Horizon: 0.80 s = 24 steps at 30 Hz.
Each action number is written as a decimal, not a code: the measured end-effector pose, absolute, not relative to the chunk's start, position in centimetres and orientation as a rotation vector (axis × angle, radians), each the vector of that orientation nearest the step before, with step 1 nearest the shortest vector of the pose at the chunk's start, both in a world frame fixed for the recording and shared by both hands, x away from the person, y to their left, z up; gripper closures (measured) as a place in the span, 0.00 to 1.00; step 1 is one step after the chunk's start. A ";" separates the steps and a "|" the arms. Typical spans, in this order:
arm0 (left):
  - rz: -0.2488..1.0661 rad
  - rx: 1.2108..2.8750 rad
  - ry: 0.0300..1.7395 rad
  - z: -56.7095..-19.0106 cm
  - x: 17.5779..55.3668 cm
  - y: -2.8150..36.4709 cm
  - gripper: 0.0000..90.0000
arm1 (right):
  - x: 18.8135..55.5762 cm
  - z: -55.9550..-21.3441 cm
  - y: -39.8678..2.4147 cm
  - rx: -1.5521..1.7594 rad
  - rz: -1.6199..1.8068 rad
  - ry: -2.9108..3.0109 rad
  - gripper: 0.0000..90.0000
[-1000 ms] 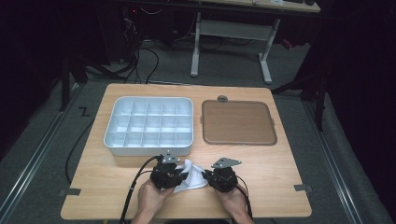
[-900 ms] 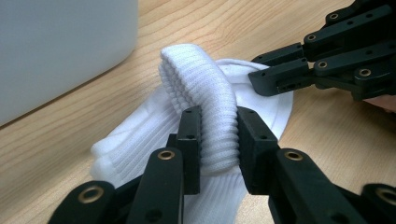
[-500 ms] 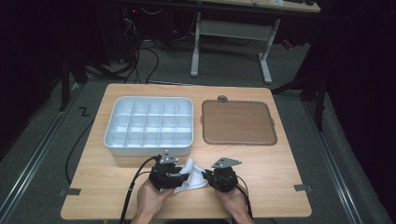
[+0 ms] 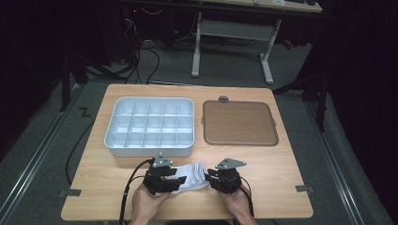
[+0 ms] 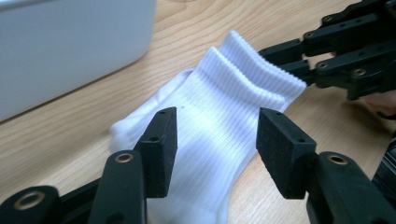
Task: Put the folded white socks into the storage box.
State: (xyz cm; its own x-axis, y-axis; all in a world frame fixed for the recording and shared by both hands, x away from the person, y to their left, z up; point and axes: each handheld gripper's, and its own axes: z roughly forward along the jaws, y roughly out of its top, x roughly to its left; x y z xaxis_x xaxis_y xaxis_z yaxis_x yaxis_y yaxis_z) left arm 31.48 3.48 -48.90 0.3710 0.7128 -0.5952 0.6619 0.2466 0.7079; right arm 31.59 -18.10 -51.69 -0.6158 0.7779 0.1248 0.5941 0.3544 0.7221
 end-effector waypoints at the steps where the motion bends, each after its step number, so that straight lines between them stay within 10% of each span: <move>1: 0.056 1.441 1.327 -48.9 31.4 3.6 0.54 | 31.5 -51.6 -18.2 1.229 1.119 2.374 0.79; 24: 0.129 1.405 1.384 -50.2 31.1 5.5 0.51 | 29.9 -48.7 -15.9 1.046 1.176 2.404 0.79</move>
